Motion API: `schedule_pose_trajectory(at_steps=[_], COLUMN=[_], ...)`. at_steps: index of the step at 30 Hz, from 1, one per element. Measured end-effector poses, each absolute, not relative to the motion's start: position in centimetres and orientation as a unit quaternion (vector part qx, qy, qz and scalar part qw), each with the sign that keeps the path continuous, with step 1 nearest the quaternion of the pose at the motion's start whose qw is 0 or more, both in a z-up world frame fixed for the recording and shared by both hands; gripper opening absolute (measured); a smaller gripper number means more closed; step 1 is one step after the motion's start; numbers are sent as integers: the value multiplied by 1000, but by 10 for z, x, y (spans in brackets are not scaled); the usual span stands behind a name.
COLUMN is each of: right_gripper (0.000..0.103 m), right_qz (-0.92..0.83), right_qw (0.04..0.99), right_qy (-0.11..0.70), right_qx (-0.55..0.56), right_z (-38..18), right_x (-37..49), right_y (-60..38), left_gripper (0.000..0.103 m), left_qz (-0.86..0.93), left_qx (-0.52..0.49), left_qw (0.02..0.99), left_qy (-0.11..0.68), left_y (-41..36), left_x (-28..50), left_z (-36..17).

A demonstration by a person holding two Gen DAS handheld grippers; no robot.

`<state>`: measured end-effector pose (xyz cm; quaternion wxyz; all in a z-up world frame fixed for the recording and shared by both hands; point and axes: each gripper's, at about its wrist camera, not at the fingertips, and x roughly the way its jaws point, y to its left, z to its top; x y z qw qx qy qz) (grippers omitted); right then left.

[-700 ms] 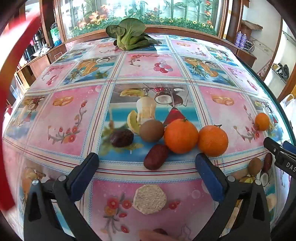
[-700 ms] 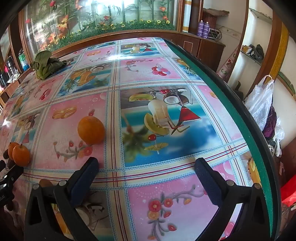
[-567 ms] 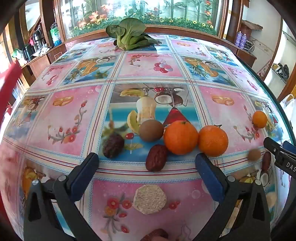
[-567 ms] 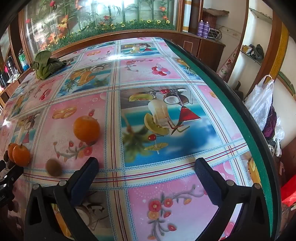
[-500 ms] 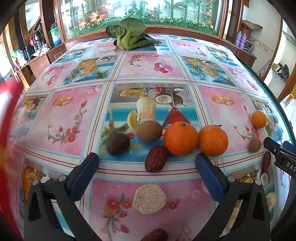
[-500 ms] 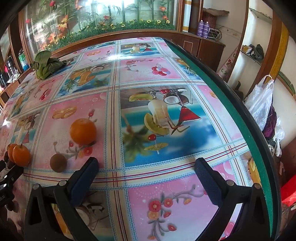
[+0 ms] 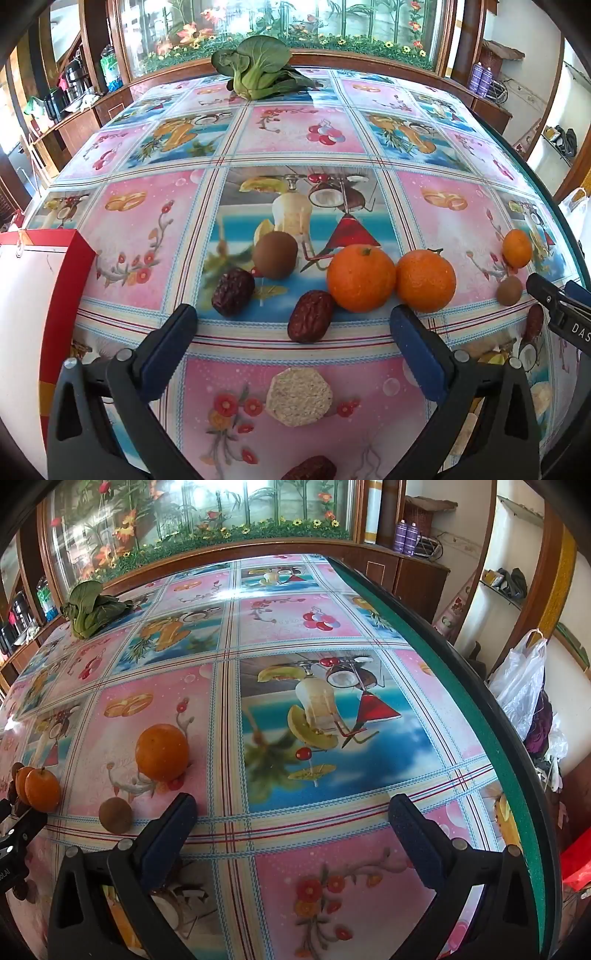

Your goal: Organize fruits

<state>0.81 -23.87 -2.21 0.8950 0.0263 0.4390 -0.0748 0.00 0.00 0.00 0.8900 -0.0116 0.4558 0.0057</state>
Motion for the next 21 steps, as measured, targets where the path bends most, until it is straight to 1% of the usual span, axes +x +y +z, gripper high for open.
schedule_pose_trajectory(at_steps=[12, 15, 16, 17, 21], right_gripper=[103, 102, 102, 102, 102], right_qz=[-75, -62, -50, -40, 20], right_qw=[895, 890, 894, 906, 926], right_qy=[439, 451, 444, 420, 374], right_qx=[27, 30, 34, 36, 37], right_z=[-22, -19, -13, 1, 30], right_x=[10, 8, -1, -19, -56], right_y=[-239, -238, -236, -235, -229], left_gripper=[103, 103, 101, 97, 99], left_qz=[6, 1, 3, 6, -2], left_qx=[-12, -6, -7, -6, 18], left_qw=[890, 886, 889, 895, 916], left_qy=[456, 464, 458, 445, 401], left_y=[0, 0, 1, 2, 11], left_x=[0, -3, -10, -20, -72], left_z=[0, 1, 5, 11, 48])
